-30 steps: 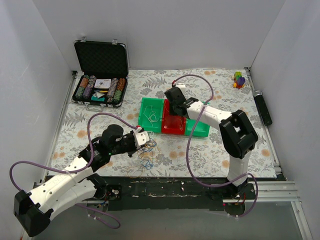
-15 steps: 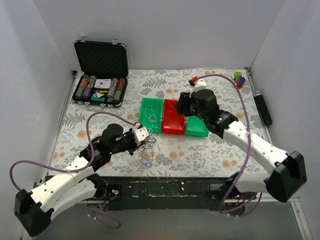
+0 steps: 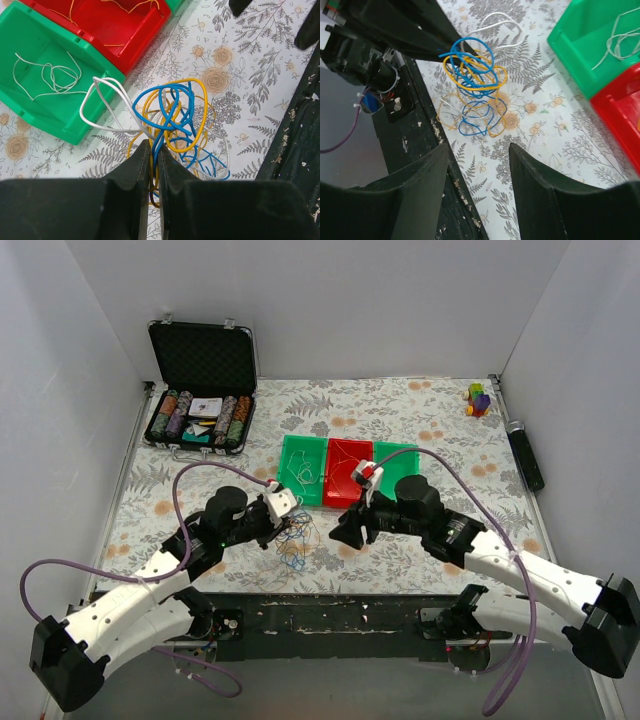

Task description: Untangle the cables

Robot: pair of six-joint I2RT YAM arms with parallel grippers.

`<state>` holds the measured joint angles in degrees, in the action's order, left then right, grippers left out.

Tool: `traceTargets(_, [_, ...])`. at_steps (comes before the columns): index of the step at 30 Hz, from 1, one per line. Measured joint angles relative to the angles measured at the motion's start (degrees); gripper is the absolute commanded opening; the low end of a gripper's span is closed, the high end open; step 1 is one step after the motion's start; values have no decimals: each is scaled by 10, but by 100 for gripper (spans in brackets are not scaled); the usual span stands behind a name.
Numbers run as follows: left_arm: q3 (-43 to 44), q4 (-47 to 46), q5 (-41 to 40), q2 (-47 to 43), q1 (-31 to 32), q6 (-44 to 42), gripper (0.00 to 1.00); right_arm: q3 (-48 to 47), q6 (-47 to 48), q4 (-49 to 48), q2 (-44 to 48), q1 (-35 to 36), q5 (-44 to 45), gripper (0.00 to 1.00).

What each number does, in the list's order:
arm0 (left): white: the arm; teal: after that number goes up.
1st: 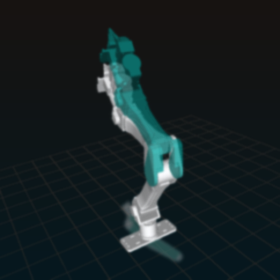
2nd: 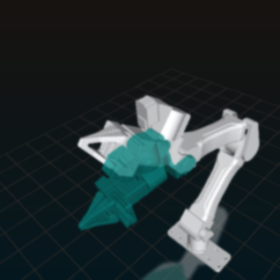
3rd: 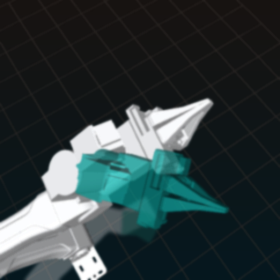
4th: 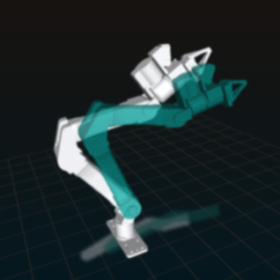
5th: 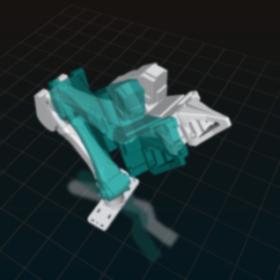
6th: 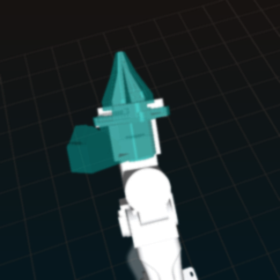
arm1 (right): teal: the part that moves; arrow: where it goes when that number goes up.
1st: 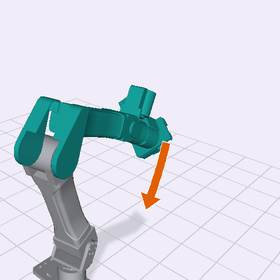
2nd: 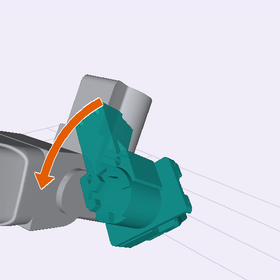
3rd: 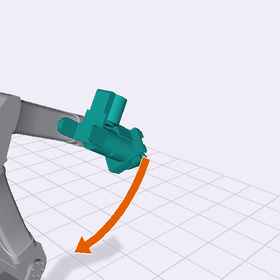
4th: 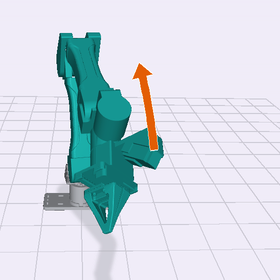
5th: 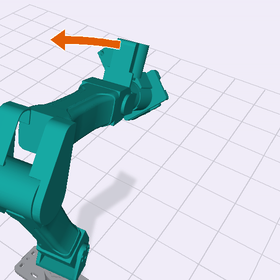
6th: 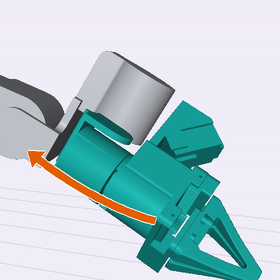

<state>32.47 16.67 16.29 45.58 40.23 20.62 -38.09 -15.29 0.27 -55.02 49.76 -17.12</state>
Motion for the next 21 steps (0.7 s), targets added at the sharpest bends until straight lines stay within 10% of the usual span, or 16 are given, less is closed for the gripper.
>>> traceTargets(11, [1,3,24,2,-4,2,5,-31,33,-53,-119,58,-2,55])
traceTargets(21, [11,28,45,-2,-4,0,6,-50,35,-93,-172,59,23,27])
